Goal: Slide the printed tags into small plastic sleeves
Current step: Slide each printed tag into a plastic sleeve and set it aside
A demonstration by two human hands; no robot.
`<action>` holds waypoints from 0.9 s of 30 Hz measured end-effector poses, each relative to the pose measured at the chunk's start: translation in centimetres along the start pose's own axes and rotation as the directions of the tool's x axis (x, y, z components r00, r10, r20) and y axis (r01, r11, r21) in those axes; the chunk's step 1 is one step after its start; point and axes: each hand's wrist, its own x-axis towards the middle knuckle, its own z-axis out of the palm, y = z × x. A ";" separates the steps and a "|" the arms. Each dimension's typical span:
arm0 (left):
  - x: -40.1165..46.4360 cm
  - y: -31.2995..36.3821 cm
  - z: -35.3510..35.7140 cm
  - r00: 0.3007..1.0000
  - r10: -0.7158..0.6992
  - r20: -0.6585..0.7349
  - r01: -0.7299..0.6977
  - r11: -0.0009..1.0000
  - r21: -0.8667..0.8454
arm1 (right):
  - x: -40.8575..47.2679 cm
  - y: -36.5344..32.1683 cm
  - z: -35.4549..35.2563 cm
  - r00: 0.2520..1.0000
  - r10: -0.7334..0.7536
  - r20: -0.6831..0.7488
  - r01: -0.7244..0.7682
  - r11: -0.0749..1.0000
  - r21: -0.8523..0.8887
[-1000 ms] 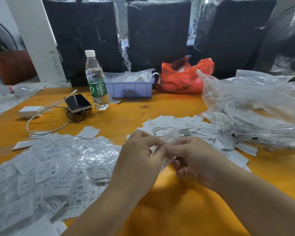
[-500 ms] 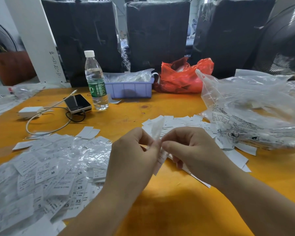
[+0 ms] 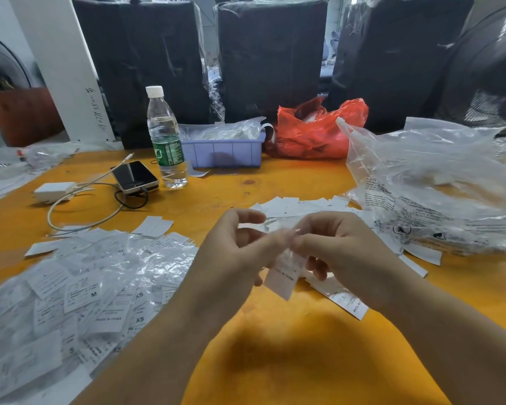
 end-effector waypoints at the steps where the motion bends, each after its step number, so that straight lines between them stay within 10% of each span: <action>1: 0.1 0.1 -0.2 0.999 -0.042 0.016 0.043 0.999 -0.033 | 0.0 0.0 0.0 1.000 -0.004 0.023 0.004 1.000 0.007; 13: 0.2 -0.1 -0.2 0.990 -0.120 -0.074 0.117 0.992 -0.055 | -0.3 -0.1 0.2 0.995 0.026 0.092 -0.023 0.999 -0.039; 27: 0.5 -0.1 -0.6 0.956 -0.261 -0.133 0.167 0.858 -0.486 | -0.5 -0.2 0.6 0.989 -0.015 0.145 0.001 0.995 0.097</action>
